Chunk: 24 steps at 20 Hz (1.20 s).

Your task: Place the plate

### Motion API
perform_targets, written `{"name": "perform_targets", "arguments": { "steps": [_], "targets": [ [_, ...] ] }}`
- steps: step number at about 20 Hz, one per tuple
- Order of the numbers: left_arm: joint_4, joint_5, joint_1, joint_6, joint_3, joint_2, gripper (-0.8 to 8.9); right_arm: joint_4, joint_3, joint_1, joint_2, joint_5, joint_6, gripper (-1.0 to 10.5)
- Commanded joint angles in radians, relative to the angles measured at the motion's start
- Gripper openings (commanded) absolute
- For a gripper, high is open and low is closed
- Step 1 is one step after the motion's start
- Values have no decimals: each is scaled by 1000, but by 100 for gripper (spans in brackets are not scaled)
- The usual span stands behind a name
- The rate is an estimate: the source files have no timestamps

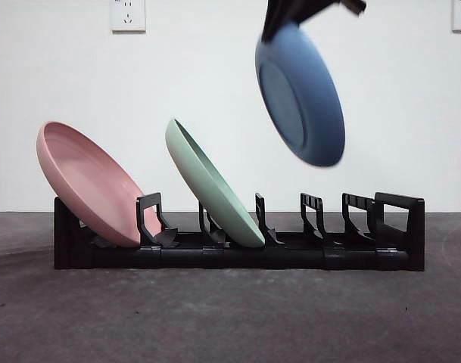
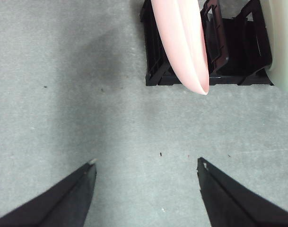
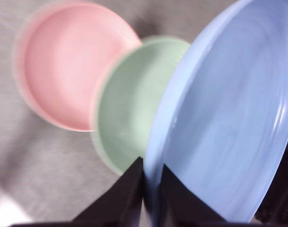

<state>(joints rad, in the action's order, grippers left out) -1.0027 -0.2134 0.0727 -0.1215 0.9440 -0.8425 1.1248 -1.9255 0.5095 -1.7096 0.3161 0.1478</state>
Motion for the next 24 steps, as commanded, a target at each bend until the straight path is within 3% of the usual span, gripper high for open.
{"name": "perform_targets", "arguments": {
  "steps": [1, 4, 8, 16, 20, 24],
  "targets": [
    [6, -5, 2, 9, 19, -6, 341, 27, -27, 24, 17, 32, -86, 15],
    [7, -5, 2, 9, 19, -6, 341, 99, -26, 72, 66, 24, -159, 15],
    [7, -5, 2, 9, 19, -6, 341, 51, 46, 167, 183, -64, -164, 15],
    [7, -5, 2, 9, 19, -6, 341, -260, 578, 414, 625, -323, -217, 15],
    [8, -5, 2, 9, 19, -6, 341, -247, 808, 542, 808, -422, -219, 15],
    [8, -5, 2, 9, 19, -6, 341, -133, 991, 664, 900, -451, -208, 15]
  ]
}}
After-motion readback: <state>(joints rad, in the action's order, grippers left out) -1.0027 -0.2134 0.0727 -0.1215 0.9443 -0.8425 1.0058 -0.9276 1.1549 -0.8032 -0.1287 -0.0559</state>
